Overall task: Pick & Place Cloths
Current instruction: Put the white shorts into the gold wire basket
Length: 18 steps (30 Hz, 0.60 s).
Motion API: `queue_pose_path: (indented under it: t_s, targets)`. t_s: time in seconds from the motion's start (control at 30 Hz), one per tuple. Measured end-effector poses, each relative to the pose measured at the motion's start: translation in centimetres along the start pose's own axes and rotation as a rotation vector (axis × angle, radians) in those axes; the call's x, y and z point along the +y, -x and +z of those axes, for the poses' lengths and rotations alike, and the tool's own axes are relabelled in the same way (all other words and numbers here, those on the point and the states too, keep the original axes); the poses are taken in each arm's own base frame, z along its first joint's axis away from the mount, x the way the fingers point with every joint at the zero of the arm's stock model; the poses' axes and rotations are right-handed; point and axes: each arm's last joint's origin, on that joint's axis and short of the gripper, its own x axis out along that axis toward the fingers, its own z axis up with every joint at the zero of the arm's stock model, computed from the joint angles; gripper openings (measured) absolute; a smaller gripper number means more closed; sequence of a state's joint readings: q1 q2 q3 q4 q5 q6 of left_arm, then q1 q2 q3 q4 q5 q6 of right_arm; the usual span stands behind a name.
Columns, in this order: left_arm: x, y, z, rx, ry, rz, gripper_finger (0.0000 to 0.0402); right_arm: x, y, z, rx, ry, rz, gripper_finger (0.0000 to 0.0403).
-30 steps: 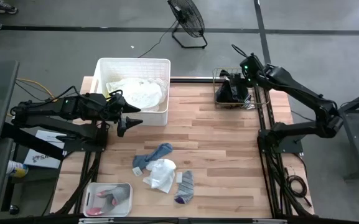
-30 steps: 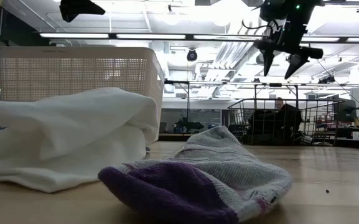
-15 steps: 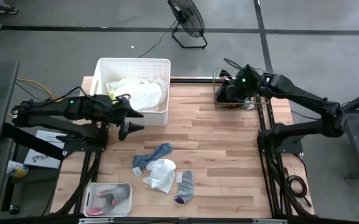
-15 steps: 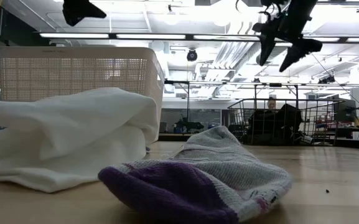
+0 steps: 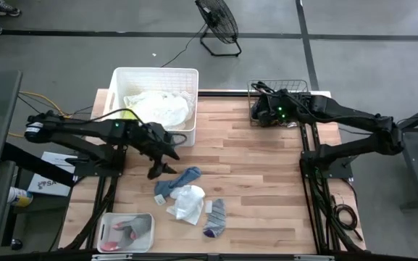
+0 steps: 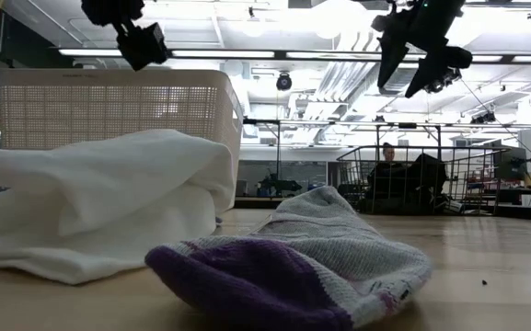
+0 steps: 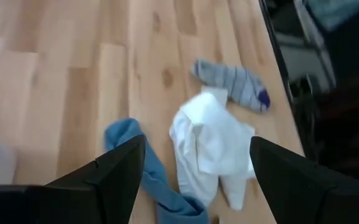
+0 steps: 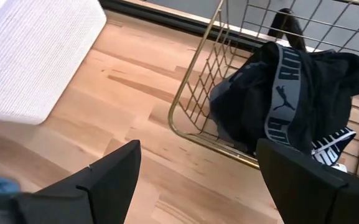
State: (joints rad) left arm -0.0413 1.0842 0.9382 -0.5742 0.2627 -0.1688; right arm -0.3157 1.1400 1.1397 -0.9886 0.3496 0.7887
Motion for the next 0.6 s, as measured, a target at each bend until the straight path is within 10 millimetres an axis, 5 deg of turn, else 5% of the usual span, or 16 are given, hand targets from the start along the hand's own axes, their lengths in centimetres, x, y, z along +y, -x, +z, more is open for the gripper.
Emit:
queue_pose_path:
  t_s: [0.6]
  targets:
    - [-2.4,-9.1,-1.1,0.16,-0.289,-0.044,0.0285,0.9,0.5,-0.9,0.001,0.043,0.028,0.0311]
